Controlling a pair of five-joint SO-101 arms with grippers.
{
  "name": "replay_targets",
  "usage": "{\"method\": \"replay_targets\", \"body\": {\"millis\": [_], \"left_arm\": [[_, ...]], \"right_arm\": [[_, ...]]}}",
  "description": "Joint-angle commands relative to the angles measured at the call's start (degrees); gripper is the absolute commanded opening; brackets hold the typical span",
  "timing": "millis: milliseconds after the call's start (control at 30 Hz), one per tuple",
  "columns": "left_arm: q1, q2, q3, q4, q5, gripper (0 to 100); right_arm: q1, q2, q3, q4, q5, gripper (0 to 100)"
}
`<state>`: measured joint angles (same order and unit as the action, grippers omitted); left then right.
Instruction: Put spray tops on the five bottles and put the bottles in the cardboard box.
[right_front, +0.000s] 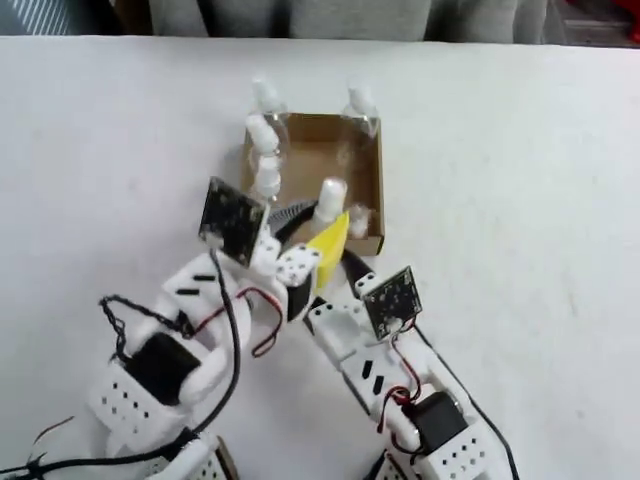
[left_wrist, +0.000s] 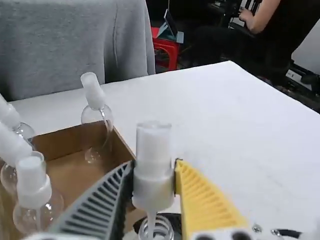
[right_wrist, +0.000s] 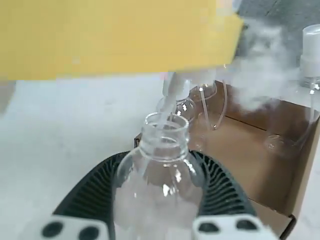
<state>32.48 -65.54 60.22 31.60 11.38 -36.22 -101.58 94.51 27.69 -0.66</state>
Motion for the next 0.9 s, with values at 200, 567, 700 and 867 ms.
{"method": "replay_targets", "body": {"millis": [200, 567, 700, 867], "left_arm": [[0.31, -9.45, 9.85, -8.97, -0.62, 2], [0.57, -15.16, 16.09, -8.88, -0.88, 2], [0.66, -15.25, 16.18, -8.88, -0.88, 2], [0.66, -15.43, 16.18, -8.88, -0.44, 12]], "right_arm": [[0.4, 0.13, -0.44, 0.31, 0.62, 1.5], [2.07, 0.13, -0.53, -0.04, 0.7, 1.5], [2.07, 0.13, -0.53, -0.04, 0.7, 1.5], [2.15, 0.13, -0.53, -0.04, 0.7, 1.5]]}}
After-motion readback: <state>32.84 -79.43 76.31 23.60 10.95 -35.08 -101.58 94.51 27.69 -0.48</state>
